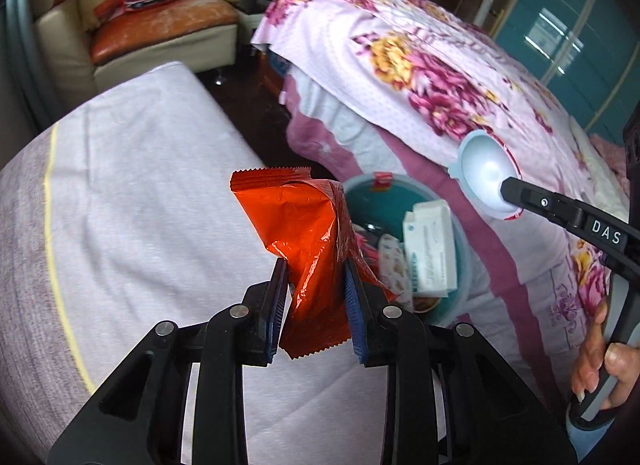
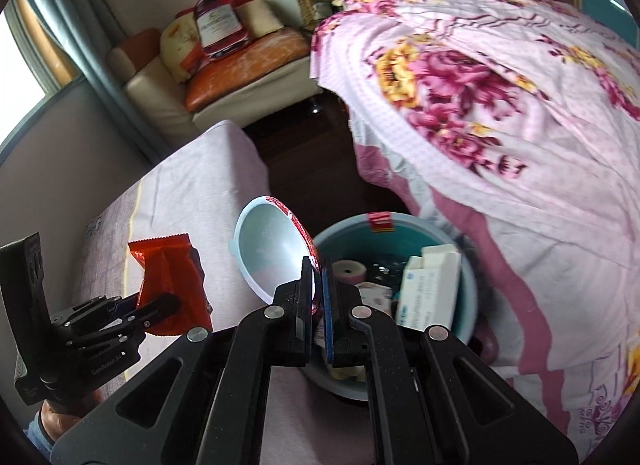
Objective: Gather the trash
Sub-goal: 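Carry red wrapper and white cup over the teal bucket and open both tools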
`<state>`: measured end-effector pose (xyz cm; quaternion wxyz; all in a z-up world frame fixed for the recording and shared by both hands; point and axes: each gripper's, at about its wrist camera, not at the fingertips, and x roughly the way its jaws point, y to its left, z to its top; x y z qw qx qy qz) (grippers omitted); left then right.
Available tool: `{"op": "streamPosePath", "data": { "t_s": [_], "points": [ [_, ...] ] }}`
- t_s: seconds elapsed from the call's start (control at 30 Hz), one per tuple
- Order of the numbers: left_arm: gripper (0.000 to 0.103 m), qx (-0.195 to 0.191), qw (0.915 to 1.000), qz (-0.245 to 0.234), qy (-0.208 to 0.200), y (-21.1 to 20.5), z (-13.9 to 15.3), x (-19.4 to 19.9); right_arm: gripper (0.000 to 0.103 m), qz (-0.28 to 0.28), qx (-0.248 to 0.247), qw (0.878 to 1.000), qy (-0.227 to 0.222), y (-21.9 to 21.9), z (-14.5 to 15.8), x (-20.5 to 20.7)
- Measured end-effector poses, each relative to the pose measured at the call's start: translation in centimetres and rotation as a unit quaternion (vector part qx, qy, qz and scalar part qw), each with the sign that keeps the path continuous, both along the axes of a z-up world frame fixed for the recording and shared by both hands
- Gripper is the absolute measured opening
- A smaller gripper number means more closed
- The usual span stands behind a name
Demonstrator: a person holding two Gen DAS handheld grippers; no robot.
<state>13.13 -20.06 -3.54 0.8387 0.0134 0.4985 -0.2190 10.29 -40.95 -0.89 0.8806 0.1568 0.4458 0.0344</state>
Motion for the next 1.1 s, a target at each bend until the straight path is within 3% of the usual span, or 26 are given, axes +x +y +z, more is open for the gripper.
{"op": "streamPosePath", "data": {
  "t_s": [0.37,0.83,0.97,1.1],
  "points": [
    [0.029,0.029,0.9975,-0.060,0.024,-7.5,-2.1,-0.8,0.005,-0.031,0.019,0.999,0.007,-5.9,-2.2,-1.4],
    [0.031,0.039,0.9934,-0.097,0.046,-11.4,-4.2,-0.5,0.005,-0.048,0.022,0.998,0.024,-8.3,-4.0,-1.8],
    [0.045,0.040,0.9935,-0.099,0.039,-11.8,-4.0,-0.5,0.005,-0.050,0.020,0.998,0.025,-8.6,-4.0,-1.7],
    [0.072,0.037,0.9950,-0.087,0.031,-11.4,-3.6,-0.3,0.005,-0.050,0.018,0.998,0.026,-8.5,-3.9,-1.6]
  ]
}}
